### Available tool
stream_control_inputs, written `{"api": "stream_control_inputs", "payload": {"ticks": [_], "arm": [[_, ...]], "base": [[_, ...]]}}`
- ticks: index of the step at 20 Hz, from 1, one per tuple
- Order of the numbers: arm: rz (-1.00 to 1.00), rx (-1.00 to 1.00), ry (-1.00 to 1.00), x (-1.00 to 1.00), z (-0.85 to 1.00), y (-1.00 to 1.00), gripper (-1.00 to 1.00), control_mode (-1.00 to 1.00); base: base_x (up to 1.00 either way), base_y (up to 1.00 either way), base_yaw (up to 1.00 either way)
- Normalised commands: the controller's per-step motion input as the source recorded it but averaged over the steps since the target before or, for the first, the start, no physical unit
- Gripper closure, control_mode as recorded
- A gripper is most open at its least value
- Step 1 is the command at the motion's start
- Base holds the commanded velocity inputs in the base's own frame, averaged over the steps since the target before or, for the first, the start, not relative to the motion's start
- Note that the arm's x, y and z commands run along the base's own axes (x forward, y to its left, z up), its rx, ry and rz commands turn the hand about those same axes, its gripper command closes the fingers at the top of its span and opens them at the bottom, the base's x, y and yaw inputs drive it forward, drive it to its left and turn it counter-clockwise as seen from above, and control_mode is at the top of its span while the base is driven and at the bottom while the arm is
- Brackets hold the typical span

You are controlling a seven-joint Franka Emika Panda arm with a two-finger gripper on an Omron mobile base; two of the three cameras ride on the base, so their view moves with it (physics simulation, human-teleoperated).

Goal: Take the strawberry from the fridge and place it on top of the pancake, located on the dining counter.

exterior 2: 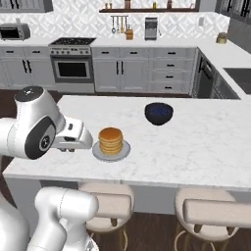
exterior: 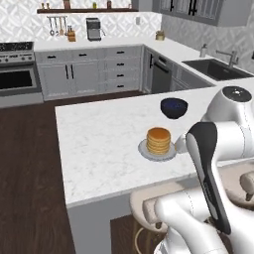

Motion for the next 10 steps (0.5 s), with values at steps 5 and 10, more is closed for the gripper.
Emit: {"api": "stream_control_inputs", "payload": {"ticks": [5, 10], "arm": [[0.00, 0.00, 0.00, 0.00, 0.00, 0.00, 1.00, 1.00], [0.21, 0.00, -0.04, 0.45, 0.00, 0.01, 1.00, -1.00]], "base": [[0.46, 0.34, 0.34], [0.00, 0.00, 0.00]]}}
